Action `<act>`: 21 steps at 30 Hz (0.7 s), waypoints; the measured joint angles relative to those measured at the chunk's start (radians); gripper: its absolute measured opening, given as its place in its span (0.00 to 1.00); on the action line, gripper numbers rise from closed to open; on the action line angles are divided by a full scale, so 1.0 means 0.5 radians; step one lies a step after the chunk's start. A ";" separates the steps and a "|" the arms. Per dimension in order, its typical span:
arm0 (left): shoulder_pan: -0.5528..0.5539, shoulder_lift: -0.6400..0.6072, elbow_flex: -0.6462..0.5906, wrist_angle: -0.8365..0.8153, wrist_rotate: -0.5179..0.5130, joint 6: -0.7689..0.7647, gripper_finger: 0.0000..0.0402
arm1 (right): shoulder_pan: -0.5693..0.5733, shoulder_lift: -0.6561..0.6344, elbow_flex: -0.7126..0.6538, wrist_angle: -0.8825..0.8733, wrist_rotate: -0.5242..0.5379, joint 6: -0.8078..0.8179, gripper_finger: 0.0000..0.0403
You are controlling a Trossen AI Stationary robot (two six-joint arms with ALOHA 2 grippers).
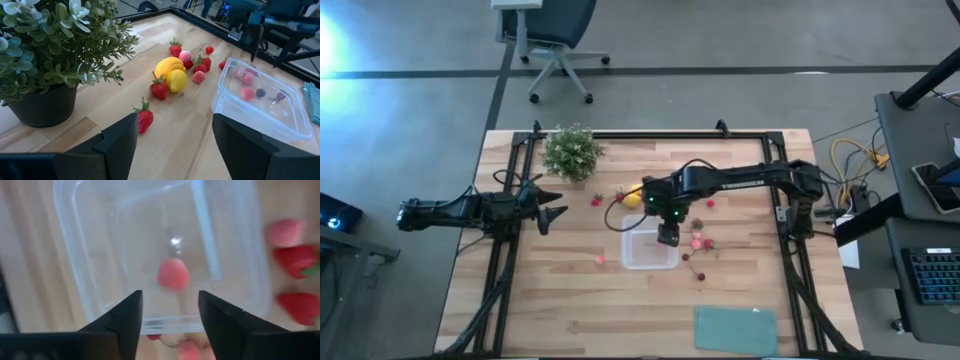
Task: Pick and placing Produce into tupperware
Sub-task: Put the pink peach into the transparent container, then put the red strawberry into the transparent container
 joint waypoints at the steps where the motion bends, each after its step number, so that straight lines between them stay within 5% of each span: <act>1: -0.001 0.000 0.000 0.001 0.000 0.000 0.60 | 0.001 -0.005 0.021 -0.018 0.040 0.000 0.51; 10: 0.000 0.000 0.000 0.001 0.000 0.000 0.60 | -0.035 -0.136 0.118 -0.400 0.419 0.189 0.64; 21: -0.001 0.003 0.000 0.001 -0.006 0.054 0.60 | -0.212 -0.382 -0.129 -0.563 0.469 0.330 0.61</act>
